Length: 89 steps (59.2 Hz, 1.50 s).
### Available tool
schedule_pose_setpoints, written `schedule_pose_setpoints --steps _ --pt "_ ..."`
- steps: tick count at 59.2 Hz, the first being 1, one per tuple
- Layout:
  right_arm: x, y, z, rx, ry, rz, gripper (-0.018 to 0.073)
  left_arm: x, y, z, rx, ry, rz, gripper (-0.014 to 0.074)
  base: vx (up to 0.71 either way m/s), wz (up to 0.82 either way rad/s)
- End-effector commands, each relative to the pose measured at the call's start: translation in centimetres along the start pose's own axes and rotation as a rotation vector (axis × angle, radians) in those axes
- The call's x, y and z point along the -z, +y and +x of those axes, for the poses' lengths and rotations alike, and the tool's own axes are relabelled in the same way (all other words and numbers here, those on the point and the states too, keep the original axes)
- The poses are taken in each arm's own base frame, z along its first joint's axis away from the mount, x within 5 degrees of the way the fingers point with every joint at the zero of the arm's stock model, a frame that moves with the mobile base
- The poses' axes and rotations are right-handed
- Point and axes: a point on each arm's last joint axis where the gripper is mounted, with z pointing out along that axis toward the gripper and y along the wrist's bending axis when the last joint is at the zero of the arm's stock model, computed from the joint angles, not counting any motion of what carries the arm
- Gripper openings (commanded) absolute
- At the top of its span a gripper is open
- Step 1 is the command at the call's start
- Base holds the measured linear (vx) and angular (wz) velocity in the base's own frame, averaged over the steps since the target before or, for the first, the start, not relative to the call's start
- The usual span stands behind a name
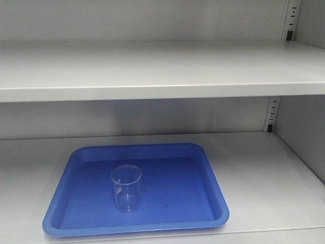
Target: Pick beaker and place in left cabinet
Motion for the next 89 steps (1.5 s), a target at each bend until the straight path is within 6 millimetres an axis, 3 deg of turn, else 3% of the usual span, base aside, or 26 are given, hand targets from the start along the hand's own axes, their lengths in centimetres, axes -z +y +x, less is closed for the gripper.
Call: schedule_pose_setpoints --steps 1,22,89 --pt "0.28 -0.2 -0.16 0.024 -0.054 0.037 -0.0006 0.13 0.0 -0.26 0.006 -0.077 -0.007 0.0001 0.0 0.0" --pt "0.37 -0.58 -0.57 -0.115 -0.106 0.093 -0.0006 0.13 0.0 -0.26 0.006 -0.077 -0.007 0.0001 0.0 0.0" --pt "0.36 -0.58 -0.41 -0.108 -0.088 0.096 -0.0006 0.13 0.0 -0.26 0.006 -0.077 -0.007 0.0001 0.0 0.0"
